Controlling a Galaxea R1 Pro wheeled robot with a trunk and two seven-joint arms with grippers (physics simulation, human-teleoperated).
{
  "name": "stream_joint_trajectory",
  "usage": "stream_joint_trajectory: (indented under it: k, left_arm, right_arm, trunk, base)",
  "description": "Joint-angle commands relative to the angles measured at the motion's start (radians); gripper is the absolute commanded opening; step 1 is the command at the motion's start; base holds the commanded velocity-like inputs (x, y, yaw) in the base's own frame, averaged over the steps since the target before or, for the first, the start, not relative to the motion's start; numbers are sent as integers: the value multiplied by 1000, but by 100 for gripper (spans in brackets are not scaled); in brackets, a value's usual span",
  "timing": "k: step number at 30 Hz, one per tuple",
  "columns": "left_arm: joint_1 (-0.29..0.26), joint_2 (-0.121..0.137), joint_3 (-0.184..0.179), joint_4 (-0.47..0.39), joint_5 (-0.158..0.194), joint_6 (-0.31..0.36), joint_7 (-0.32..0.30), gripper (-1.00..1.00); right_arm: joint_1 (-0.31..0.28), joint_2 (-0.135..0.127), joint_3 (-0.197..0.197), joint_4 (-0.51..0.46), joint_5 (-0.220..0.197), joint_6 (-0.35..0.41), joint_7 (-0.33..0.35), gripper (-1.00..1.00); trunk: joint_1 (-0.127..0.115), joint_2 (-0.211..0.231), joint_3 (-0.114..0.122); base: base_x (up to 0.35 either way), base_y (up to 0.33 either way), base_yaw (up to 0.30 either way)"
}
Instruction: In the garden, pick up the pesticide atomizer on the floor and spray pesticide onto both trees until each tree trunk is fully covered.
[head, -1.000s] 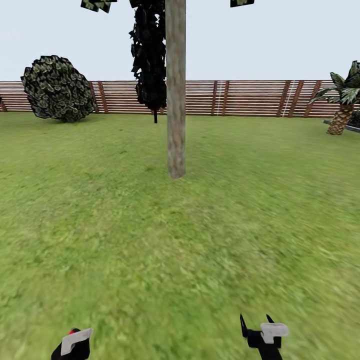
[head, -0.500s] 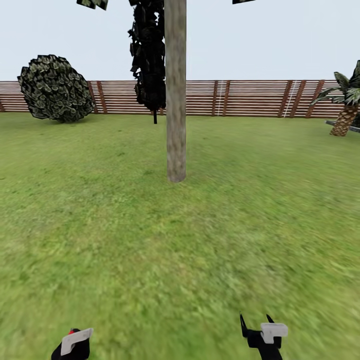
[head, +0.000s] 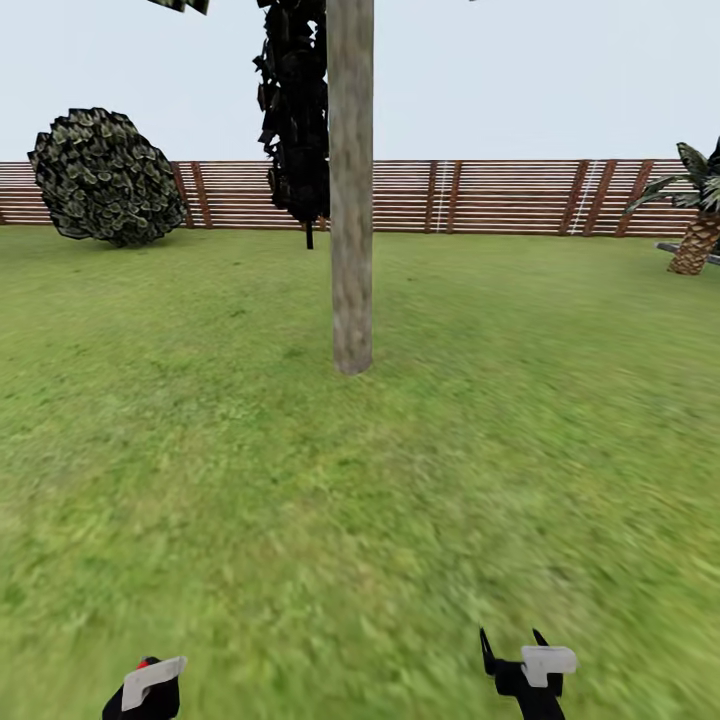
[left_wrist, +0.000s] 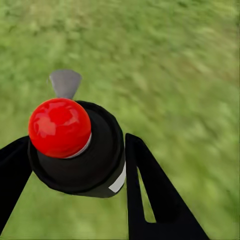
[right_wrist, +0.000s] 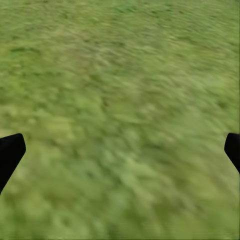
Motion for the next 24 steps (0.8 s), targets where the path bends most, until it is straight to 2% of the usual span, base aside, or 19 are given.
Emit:
stream_joint_trajectory:
  k: [1,24]
  left_arm:
    - [-1,0,-3,1,9,-3,-1,-100]
    - [-1,0,-4,1,10,-3,-1,-100]
  right_arm:
    - [-1,0,-7,1,7,-3,0,100]
    - [-1,0,-7,1,8,-3,0,100]
  trunk:
    - [0,0,-1]
    - [0,0,-1]
  base:
    - [340,0,0]
    - [339,0,0]
